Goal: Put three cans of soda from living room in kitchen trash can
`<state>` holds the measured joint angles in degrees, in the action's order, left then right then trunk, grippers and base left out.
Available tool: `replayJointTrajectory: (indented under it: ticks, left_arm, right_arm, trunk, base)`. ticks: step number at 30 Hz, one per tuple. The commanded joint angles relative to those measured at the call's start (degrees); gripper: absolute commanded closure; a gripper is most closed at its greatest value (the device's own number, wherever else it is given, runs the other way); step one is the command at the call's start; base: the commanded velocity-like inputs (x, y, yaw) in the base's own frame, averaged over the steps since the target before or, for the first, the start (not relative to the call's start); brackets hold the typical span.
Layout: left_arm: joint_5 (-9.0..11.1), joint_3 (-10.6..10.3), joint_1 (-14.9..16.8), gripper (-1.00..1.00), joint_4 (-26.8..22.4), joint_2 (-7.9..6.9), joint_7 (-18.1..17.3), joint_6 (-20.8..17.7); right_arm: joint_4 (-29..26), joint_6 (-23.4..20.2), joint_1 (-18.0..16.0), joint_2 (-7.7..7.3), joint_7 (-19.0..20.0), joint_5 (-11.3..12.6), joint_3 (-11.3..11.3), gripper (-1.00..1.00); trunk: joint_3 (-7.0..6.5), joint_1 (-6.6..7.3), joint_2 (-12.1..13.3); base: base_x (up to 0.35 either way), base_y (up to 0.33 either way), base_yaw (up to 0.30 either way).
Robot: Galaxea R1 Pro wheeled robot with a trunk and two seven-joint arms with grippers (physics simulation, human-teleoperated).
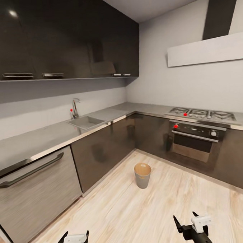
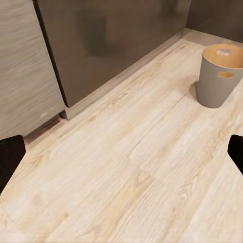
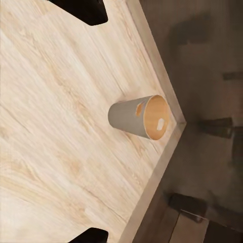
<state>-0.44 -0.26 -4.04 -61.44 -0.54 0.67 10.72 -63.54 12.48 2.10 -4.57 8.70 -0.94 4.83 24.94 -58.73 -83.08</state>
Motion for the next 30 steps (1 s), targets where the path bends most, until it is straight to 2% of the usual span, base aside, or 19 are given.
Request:
replayJointTrajectory:
  ticks: [1, 25, 30]
  left_arm:
    - [0.0, 0.0, 0.0, -1.0, 0.0, 0.0, 0.01, 0.0]
    - [-0.06, 0.0, 0.0, -1.0, 0.0, 0.02, 0.04, 0.0]
    - [-0.1, 0.0, 0.0, -1.0, 0.02, 0.02, 0.04, 0.0]
  right_arm:
    - [0.0, 0.0, 0.0, 0.0, 0.0, 0.01, 0.0, -1.0]
    - [0.0, 0.0, 0.0, 0.36, 0.0, -0.02, 0.0, -1.0]
    - [0.0, 0.0, 0.0, 0.44, 0.02, -0.03, 0.0, -1.0]
  trunk:
    - [-0.03, 0.0, 0.0]
    - [-0.72, 0.0, 0.0]
    - [-0.81, 0.0, 0.0]
  base:
    - [0.27, -0.218, 0.243]
    - [0.27, -0.218, 0.242]
    - [0.27, -0.218, 0.107]
